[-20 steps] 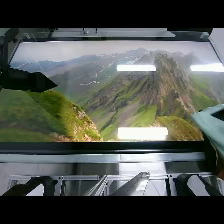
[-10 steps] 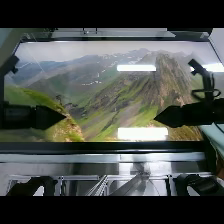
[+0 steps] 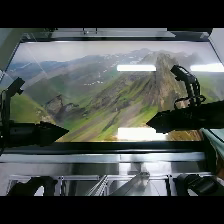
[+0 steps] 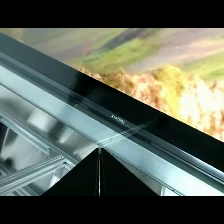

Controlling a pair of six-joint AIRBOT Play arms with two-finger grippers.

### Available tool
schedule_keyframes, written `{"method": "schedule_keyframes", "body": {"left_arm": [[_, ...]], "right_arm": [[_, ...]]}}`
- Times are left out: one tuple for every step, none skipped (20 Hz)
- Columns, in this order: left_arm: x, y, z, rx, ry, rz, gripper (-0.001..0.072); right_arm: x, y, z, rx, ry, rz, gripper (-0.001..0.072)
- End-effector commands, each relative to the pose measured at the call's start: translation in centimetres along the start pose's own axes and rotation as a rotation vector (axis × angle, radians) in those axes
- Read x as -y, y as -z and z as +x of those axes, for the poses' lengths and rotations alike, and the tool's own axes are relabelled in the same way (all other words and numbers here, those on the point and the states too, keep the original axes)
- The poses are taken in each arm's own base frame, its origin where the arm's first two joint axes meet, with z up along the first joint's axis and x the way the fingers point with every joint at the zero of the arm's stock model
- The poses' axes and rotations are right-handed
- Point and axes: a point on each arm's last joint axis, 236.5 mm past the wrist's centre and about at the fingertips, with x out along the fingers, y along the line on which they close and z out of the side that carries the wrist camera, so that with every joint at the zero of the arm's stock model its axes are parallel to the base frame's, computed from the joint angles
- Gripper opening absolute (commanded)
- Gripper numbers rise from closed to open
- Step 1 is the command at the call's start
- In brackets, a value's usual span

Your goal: Fold the shirts.

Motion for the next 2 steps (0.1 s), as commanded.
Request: {"method": "schedule_keyframes", "body": {"left_arm": [[0.00,0.17,0.01,-0.002,0.000,0.000,0.0014],[0.00,0.18,0.01,-0.002,0.000,0.000,0.0014]], "right_arm": [[-0.01,0.03,0.06,-0.001,0.003,-0.004,0.0024],[0.00,0.03,0.06,-0.001,0.003,-0.004,0.0023]]}}
